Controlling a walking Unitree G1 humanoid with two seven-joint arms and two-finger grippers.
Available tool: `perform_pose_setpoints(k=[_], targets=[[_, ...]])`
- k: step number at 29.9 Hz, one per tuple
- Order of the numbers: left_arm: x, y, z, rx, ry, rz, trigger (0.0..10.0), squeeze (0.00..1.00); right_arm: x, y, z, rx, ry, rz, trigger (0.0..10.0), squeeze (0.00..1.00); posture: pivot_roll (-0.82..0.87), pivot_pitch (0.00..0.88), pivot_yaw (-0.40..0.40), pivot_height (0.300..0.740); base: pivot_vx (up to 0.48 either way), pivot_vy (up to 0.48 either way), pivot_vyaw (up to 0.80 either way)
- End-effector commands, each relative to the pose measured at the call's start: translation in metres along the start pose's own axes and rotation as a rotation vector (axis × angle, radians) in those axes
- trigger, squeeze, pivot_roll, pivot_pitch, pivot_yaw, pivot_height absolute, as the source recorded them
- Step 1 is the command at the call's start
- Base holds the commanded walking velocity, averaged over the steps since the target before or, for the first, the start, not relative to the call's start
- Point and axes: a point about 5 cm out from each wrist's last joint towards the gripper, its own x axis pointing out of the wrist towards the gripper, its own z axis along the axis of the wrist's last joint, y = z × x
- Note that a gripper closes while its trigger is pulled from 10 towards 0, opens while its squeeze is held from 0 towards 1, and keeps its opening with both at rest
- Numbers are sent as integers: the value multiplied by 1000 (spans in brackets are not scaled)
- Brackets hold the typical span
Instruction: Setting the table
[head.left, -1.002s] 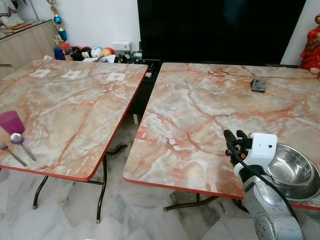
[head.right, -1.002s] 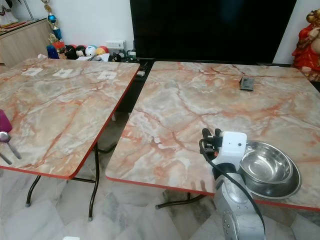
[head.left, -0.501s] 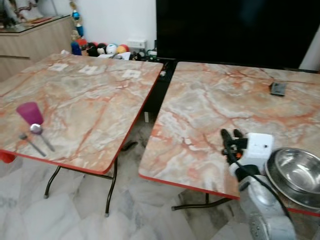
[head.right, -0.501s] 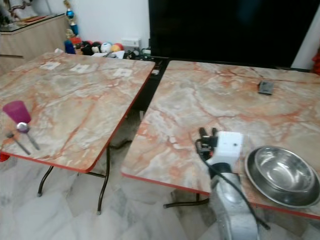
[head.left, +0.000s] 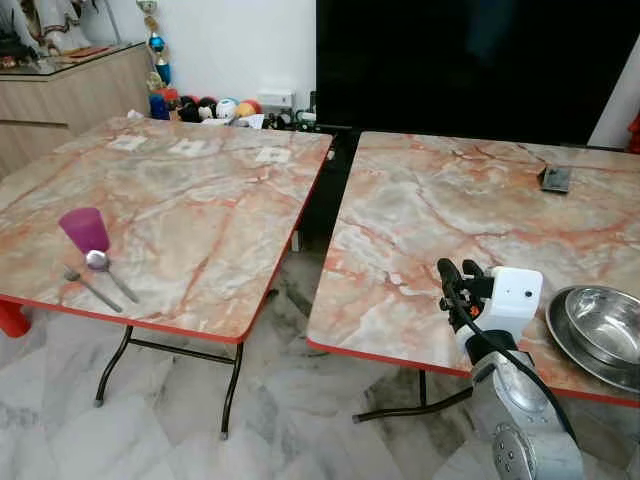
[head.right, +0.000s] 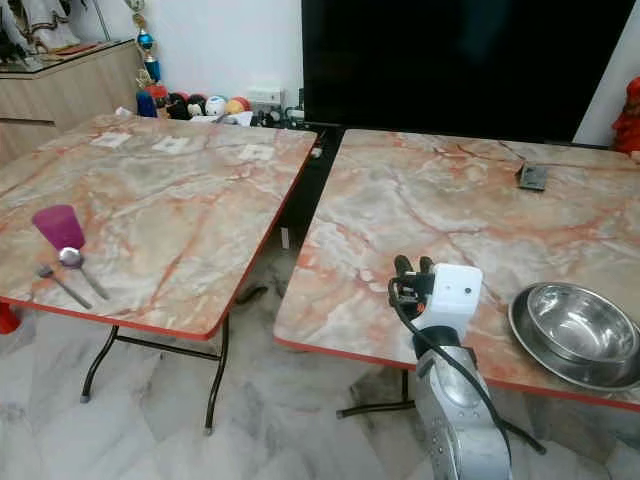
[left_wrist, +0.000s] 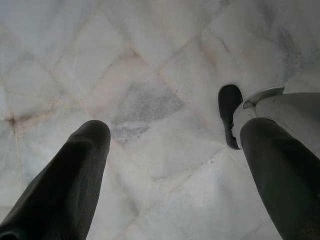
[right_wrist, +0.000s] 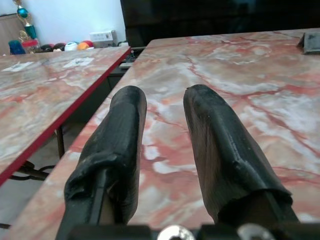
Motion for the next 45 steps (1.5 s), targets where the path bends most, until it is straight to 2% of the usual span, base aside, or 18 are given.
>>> perform_pose_setpoints(k=[1, 22, 31, 45], targets=[[-1, 2, -4, -11, 14, 11, 10000, 0, 2, 0, 1, 1, -1, -5, 10000, 0, -28, 0, 29, 740, 0, 364, 0], [-3, 7, -9, -11, 22, 19, 10000, 0, 4, 0, 0, 28, -2, -31, 10000, 0, -26, 0, 35, 740, 0, 366, 0], [-4, 11, -10, -24, 22, 27, 10000, 0, 6, 6, 0, 40, 0, -20, 10000, 0, -16, 0, 33, 740, 0, 368, 0], [-2, 5, -6, -34, 14, 23, 10000, 0, 8, 10, 1, 45, -5, -8, 10000, 0, -20, 0, 29, 740, 0, 366, 0]])
